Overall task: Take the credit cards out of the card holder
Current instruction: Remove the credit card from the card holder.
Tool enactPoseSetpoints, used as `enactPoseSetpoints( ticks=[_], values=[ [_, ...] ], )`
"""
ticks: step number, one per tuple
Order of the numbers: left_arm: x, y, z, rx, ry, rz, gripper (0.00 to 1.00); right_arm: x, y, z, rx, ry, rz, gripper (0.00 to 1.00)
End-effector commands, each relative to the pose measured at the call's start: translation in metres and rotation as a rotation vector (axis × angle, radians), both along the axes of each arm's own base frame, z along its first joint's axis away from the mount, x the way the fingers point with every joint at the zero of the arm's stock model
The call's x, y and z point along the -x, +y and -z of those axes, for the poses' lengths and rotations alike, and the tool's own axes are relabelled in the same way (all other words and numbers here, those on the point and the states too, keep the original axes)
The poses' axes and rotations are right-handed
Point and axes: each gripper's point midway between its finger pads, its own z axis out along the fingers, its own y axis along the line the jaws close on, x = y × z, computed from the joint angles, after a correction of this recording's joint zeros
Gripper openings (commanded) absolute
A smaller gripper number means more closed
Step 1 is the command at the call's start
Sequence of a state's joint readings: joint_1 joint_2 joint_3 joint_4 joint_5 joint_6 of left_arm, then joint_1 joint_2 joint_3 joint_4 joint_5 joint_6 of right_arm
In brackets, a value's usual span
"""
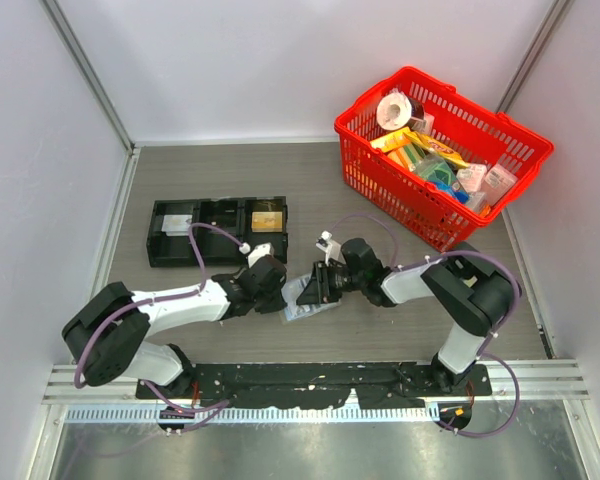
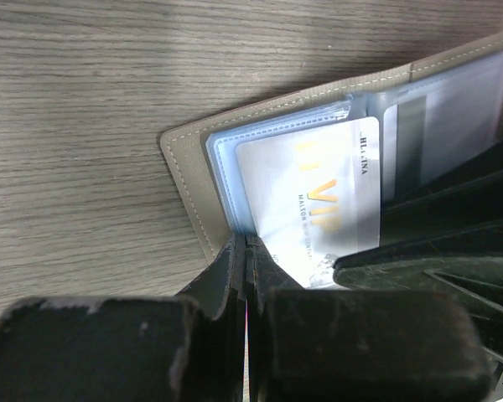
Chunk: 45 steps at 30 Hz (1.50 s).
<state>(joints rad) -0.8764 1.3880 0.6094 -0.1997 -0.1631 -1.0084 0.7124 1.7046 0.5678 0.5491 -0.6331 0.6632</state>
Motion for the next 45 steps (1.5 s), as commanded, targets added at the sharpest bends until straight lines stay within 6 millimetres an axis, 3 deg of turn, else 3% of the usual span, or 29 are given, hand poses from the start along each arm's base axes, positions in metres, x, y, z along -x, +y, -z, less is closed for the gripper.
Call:
enactPoseSetpoints(
  ticks=[1, 8, 15, 23, 34, 36, 45],
  values=[
    [0.015, 0.007, 0.025, -0.055, 0.076, 0.040, 0.00, 0.002, 0.018, -0.009, -0.072, -0.007, -0.048, 0.33],
    [0.018, 0.012, 0.028, -0.078, 0.086, 0.035, 0.00, -0.002, 0.023, -0.013, -0.110, -0.003, -0.039, 0.35],
    [0.020, 0.018, 0.033, -0.114, 0.099, 0.031, 0.00, -0.011, 0.000, -0.022, -0.144, 0.008, 0.012, 0.33],
    [0.022, 0.022, 0.037, -0.137, 0.113, 0.031, 0.00, -0.013, -0.012, -0.020, -0.158, 0.018, 0.030, 0.28],
    [0.023, 0.023, 0.039, -0.146, 0.121, 0.033, 0.00, -0.016, -0.025, -0.025, -0.193, 0.023, 0.053, 0.11],
    [0.023, 0.023, 0.039, -0.146, 0.122, 0.031, 0.00, -0.017, -0.028, -0.024, -0.191, 0.021, 0.058, 0.01],
    [0.023, 0.024, 0.038, -0.145, 0.118, 0.032, 0.00, -0.017, -0.033, -0.020, -0.154, 0.017, 0.064, 0.01]
  ],
)
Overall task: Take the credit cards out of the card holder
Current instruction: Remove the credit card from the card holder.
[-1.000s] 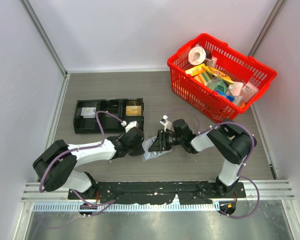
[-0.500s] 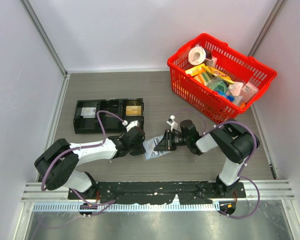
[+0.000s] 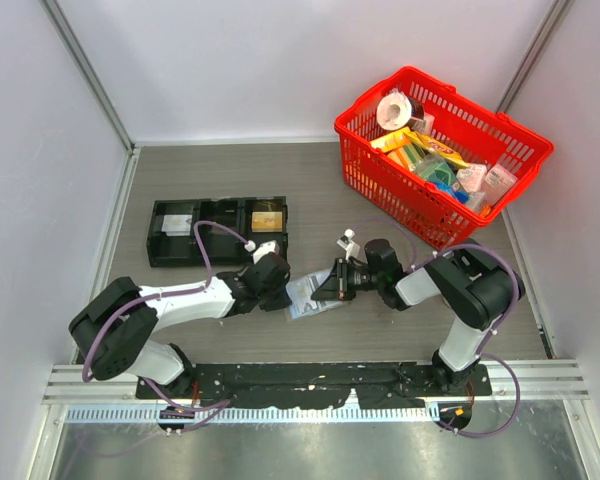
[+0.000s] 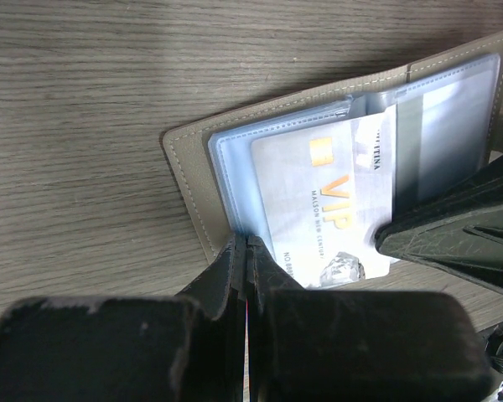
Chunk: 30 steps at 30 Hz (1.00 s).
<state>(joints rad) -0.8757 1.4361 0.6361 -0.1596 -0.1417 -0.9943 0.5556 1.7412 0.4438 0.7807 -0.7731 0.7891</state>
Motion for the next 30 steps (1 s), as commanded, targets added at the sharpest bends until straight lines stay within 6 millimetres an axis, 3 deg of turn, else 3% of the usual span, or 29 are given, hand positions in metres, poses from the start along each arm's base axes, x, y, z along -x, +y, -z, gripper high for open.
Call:
enactPoseSetpoints(
  ticks=[1, 8, 13, 16, 20, 26, 30],
  values=[
    [0.029, 0.036, 0.036, -0.161, 0.117, 0.009, 0.00, -0.006, -0.003, -0.018, -0.012, -0.090, -0.006, 0.01],
    [0.025, 0.034, 0.029, -0.142, 0.092, 0.005, 0.00, -0.006, -0.032, -0.011, 0.167, -0.114, 0.025, 0.01],
    [0.023, 0.029, 0.022, -0.112, 0.075, 0.007, 0.00, -0.010, -0.044, -0.028, 0.219, -0.162, 0.058, 0.01],
    [0.017, 0.021, 0.006, -0.061, 0.033, 0.017, 0.01, -0.007, -0.048, -0.034, 0.241, -0.173, 0.053, 0.01],
    [0.007, 0.013, -0.029, -0.010, -0.068, 0.064, 0.29, -0.007, -0.049, -0.052, 0.234, -0.216, 0.041, 0.01],
    [-0.015, 0.010, -0.114, 0.068, -0.301, 0.193, 0.82, 0.001, -0.041, -0.095, 0.136, -0.300, -0.022, 0.01],
    [-0.026, 0.011, -0.154, 0.097, -0.417, 0.304, 0.95, 0.012, -0.038, -0.123, 0.068, -0.345, -0.069, 0.01]
  ],
)
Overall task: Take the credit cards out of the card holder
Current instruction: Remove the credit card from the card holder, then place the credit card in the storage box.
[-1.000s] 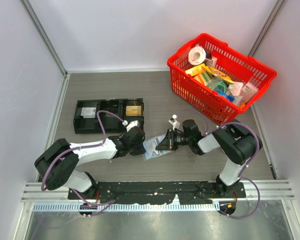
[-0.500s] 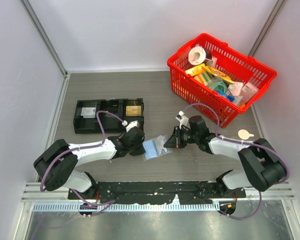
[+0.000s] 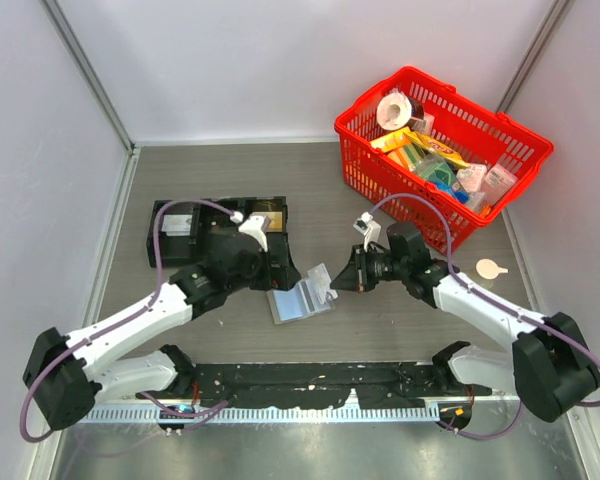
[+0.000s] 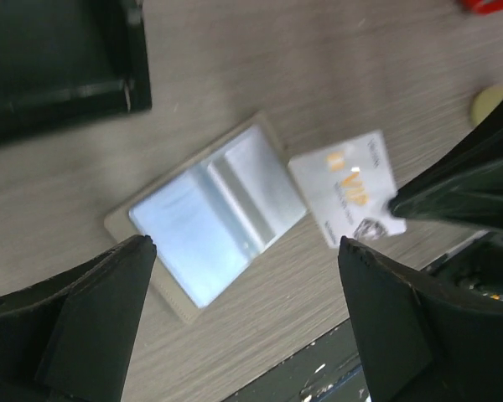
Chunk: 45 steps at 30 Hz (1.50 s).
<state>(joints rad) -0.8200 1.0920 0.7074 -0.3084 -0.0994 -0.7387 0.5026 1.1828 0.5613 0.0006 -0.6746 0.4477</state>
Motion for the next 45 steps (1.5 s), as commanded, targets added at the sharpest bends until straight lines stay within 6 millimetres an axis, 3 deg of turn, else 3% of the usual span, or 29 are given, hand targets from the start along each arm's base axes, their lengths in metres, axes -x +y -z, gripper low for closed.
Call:
enactPoseSetpoints(
  ticks=[1, 6, 11, 18, 26, 28, 35, 36, 40, 41, 45],
  values=[
    [-0.011, -0.006, -0.055, 0.036, -0.166, 0.191, 0.97, 0.007, 0.008, -0.052, -0.105, -0.110, -0.096, 0.01],
    [-0.011, -0.019, -0.085, 0.167, -0.230, 0.355, 0.98, 0.020, 0.012, -0.090, -0.192, -0.190, -0.171, 0.01],
    [0.006, -0.040, -0.101, 0.318, -0.220, 0.554, 0.98, 0.031, 0.015, -0.122, -0.283, -0.274, -0.233, 0.01],
    [0.024, -0.054, -0.116, 0.425, -0.233, 0.708, 0.91, 0.039, 0.015, -0.135, -0.325, -0.314, -0.269, 0.01],
    [0.032, -0.060, -0.123, 0.467, -0.222, 0.780, 0.73, 0.041, 0.016, -0.139, -0.353, -0.318, -0.287, 0.01],
    [0.033, -0.061, -0.123, 0.470, -0.222, 0.786, 0.60, 0.041, 0.017, -0.139, -0.359, -0.317, -0.290, 0.01],
    [0.030, -0.057, -0.126, 0.458, -0.250, 0.745, 0.00, 0.037, 0.018, -0.130, -0.345, -0.299, -0.269, 0.01],
    [0.029, -0.056, -0.125, 0.450, -0.251, 0.733, 0.00, 0.034, 0.017, -0.128, -0.334, -0.294, -0.247, 0.03],
    [0.016, -0.043, -0.114, 0.381, -0.227, 0.609, 0.00, 0.023, 0.013, -0.123, -0.283, -0.310, -0.171, 0.29],
    [0.010, -0.036, -0.111, 0.355, -0.225, 0.560, 0.00, 0.017, 0.011, -0.122, -0.263, -0.332, -0.139, 0.39],
    [-0.022, 0.002, -0.105, 0.262, -0.231, 0.315, 0.00, 0.006, 0.003, -0.110, -0.186, -0.332, -0.055, 0.62]
  ],
)
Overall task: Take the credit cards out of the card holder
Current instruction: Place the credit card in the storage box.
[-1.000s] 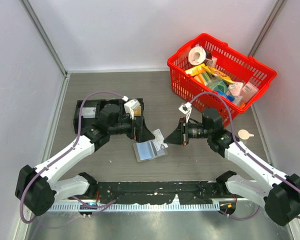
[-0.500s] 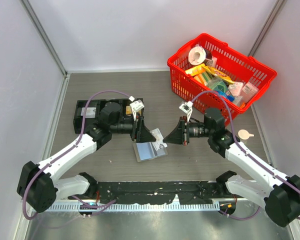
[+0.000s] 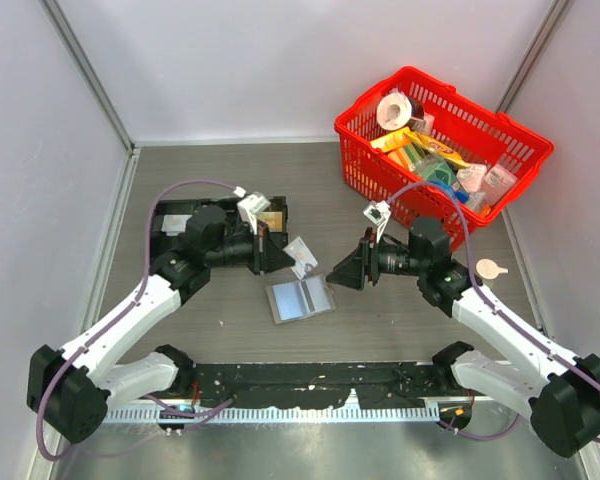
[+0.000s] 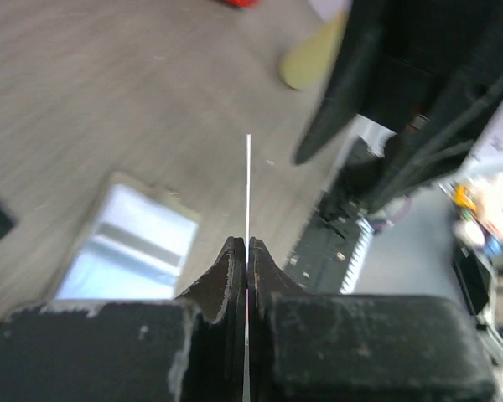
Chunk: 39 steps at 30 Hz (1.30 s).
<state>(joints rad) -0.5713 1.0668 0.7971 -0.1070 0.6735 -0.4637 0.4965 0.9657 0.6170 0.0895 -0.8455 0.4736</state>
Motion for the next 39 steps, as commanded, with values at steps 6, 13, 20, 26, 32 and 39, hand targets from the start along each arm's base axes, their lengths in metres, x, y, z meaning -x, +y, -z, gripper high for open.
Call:
enactPoseSetpoints(
  ticks=[6, 13, 20, 26, 32, 39],
  values=[
    [-0.080, 0.129, -0.007, -0.187, -0.023, -0.730, 0.00, -0.021, -0.015, 0.011, 0.100, -0.046, 0.170, 0.79],
    [-0.114, 0.242, -0.011, -0.341, 0.054, -1.153, 0.00, -0.020, -0.020, 0.018, 0.117, -0.045, 0.193, 0.86],
    [-0.154, 0.315, 0.017, -0.372, 0.181, -1.327, 0.00, -0.018, -0.026, 0.012, 0.115, -0.091, 0.213, 0.86],
    [-0.194, 0.310, 0.047, -0.378, 0.256, -1.239, 0.00, -0.015, -0.026, 0.013, 0.115, -0.087, 0.203, 0.86],
    [-0.215, 0.314, 0.084, -0.394, 0.304, -1.240, 0.00, -0.014, -0.026, 0.011, 0.108, -0.098, 0.197, 0.86],
    [-0.242, 0.313, 0.091, -0.342, 0.210, -1.217, 0.00, -0.012, -0.024, 0.011, 0.101, -0.093, 0.182, 0.86]
  ],
)
